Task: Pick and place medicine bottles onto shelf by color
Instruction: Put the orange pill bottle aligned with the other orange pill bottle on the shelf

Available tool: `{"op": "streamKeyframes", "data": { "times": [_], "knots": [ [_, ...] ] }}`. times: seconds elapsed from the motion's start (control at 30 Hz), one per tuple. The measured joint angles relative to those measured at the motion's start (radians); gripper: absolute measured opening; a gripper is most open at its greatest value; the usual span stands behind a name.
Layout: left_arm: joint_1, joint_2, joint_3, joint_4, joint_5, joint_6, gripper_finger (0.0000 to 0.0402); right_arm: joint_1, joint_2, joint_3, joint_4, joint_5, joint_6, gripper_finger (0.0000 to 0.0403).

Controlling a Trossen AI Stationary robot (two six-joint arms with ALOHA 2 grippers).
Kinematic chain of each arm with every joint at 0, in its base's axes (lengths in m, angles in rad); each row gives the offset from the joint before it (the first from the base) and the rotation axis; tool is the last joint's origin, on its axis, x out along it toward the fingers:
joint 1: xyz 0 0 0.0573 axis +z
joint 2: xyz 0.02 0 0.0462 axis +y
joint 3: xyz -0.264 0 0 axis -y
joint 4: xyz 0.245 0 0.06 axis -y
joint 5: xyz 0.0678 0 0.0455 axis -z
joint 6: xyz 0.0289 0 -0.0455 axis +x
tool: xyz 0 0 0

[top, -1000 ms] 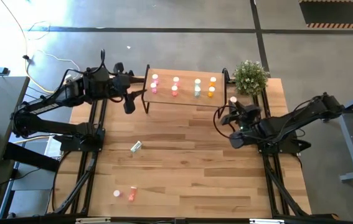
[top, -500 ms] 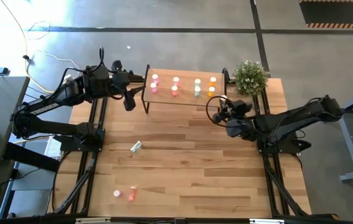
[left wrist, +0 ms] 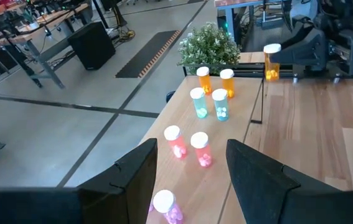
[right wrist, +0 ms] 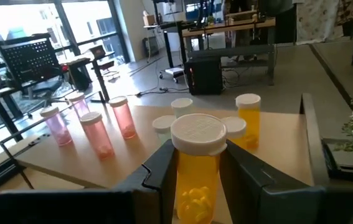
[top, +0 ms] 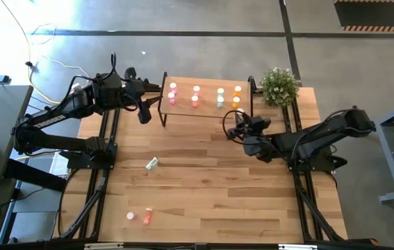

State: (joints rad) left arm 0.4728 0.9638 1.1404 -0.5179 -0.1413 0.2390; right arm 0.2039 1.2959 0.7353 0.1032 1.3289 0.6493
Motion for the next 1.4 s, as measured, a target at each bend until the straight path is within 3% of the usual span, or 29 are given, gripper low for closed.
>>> {"op": "streamKeyframes", "data": {
  "times": [0.47,0.97,1.17,1.4],
  "knots": [
    [0.000,0.000,0.000,-0.001,-0.009,0.000,0.0184,0.017,0.106,0.000,0.144,0.042,-0.049,0.0094],
    [0.000,0.001,0.000,0.006,-0.211,0.087,0.0184,-0.005,0.198,0.000,0.153,0.100,0.002,0.0094],
    [0.000,0.001,0.000,0.017,-0.213,0.087,0.0184,-0.011,0.221,0.000,0.154,0.139,0.022,0.0094],
    [0.000,0.002,0.000,0.019,-0.211,0.087,0.0184,-0.055,0.222,0.000,0.150,0.101,-0.003,0.0094]
  ]
}}
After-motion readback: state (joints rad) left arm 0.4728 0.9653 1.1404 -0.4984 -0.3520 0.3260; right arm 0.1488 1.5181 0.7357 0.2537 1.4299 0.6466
